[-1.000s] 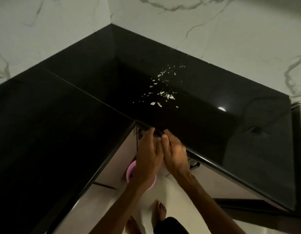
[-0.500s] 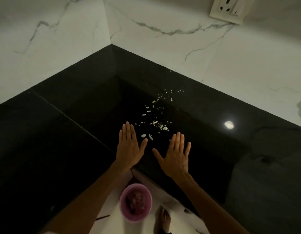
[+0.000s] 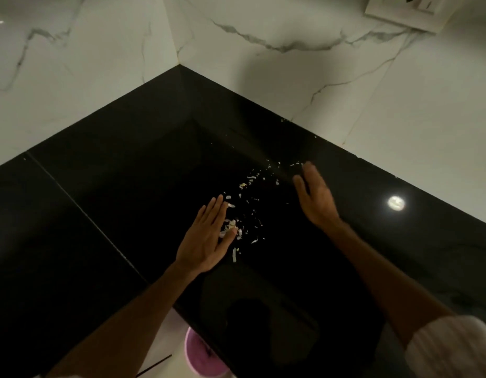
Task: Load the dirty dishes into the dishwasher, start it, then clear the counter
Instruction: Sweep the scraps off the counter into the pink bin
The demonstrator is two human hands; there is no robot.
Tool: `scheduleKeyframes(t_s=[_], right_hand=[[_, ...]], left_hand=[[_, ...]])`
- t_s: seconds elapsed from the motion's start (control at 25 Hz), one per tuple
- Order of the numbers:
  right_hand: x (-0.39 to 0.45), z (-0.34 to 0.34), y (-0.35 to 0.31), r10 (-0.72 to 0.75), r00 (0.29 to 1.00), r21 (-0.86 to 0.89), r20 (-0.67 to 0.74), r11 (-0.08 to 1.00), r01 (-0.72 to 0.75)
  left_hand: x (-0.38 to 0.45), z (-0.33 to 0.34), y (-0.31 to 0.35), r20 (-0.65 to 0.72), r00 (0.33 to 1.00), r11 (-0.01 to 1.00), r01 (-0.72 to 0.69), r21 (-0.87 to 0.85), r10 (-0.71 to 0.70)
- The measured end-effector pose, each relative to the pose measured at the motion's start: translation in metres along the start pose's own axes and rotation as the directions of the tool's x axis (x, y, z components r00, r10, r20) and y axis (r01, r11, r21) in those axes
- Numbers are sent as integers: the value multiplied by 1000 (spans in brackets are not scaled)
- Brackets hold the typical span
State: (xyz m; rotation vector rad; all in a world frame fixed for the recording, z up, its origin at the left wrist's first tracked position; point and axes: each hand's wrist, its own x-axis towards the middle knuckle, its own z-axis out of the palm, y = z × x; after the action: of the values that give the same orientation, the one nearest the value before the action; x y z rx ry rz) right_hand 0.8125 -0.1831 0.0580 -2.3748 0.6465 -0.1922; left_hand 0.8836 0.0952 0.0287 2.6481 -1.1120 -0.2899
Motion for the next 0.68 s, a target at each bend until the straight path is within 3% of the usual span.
scheduleKeyframes(t_s=[0.08,0.12,0.2,0.28,0.32,0.4,0.44,0.48,0.56,0.6,0.68], right_hand=[[47,-8,15,73,993,-236,95,971,-49],[62,-3,13,43,986,-322,163,946,12],[73,17,-6,-124,942,-318,312,921,226],[63,34,-22,-277,843,-141,462,915,378],[58,34,-28,-304,796,8,524,936,352],[63,21,-43,-263,753,308,603,948,85],[75,15,-52,-278,779,390,562,920,47],[89,12,-62,-300,837,392,457,913,114],[123,30,-89,-340,912,257,232,925,280],[134,50,-105,-405,900,136,158,912,387],[137,102,-142,-527,804,-141,274,805,576]], left_hand=[[2,0,-2,4,1000,1000,3,-26,-3],[3,0,-2,1,1000,999,2,-34,-2],[2,1,-2,-9,1000,999,-2,-49,2],[2,1,-2,-15,1000,999,-4,-50,3],[3,0,-1,-21,1000,999,-4,-47,3],[2,-2,-1,-34,999,998,-11,-69,9],[2,-2,0,-40,999,997,-20,-80,17],[1,-3,1,-47,999,996,-26,-83,23],[1,-3,1,-55,998,997,-24,-77,20],[1,-3,1,-60,998,997,-23,-79,18],[1,-3,1,-65,998,996,-18,-86,12]])
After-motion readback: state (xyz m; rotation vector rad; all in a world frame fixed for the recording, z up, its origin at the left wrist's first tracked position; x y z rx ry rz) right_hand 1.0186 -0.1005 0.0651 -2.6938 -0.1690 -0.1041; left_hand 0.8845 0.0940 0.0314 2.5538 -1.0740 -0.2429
